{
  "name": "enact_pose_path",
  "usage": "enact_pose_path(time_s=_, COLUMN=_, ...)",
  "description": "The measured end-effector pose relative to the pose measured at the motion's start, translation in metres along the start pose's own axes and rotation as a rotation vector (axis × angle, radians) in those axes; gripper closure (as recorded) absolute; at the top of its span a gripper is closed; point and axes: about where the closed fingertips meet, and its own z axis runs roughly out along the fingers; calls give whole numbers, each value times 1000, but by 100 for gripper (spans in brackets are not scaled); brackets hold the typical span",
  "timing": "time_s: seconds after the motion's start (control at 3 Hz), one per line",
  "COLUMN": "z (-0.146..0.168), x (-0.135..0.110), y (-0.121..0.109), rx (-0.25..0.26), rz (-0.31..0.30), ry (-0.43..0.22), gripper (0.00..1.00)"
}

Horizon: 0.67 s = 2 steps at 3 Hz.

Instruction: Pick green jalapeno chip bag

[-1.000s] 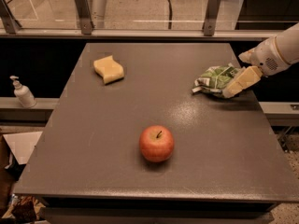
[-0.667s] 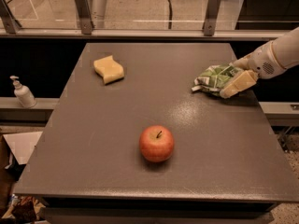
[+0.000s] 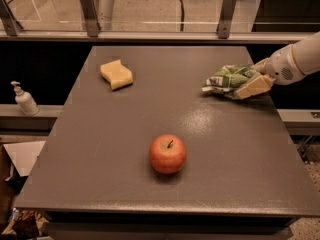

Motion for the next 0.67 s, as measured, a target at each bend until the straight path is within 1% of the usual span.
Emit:
enact_pose_path(time_s=0.33, z=-14, x=-24, y=10, rx=-13, rz=-25, ry=-51, gripper=96)
enact_pose_path(time_s=0.67, z=-29, x=-44, y=20, rx=-24, rz=-34, ry=-81, gripper=100)
